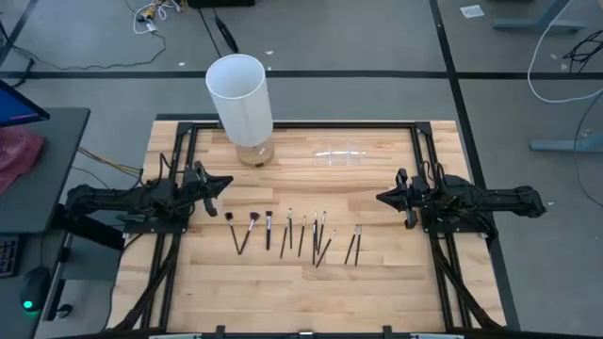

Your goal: Sort items

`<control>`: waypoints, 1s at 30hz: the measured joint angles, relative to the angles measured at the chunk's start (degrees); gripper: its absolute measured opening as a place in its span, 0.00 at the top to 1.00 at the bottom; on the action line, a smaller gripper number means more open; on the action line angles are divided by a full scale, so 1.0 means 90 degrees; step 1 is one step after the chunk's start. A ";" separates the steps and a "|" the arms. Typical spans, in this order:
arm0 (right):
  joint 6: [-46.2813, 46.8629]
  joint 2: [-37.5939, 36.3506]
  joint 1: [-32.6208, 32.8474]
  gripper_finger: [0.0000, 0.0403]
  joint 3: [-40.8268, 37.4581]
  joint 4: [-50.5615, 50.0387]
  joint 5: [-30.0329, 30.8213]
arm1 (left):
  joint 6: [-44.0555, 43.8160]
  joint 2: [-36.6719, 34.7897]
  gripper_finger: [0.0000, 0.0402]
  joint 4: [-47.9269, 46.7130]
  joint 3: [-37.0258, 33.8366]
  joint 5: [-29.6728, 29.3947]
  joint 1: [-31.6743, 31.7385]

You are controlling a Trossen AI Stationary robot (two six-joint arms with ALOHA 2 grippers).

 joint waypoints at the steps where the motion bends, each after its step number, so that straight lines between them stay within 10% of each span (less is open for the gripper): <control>1: -0.0001 0.0000 -0.0001 0.97 -0.0001 0.0000 0.0000 | 0.0000 0.0002 0.99 0.0000 0.0000 0.0002 0.0002; 30: -0.0140 0.0000 -0.0002 0.97 -0.0002 0.0783 0.0118 | 0.0000 0.0001 0.99 -0.0001 -0.0001 0.0002 0.0002</control>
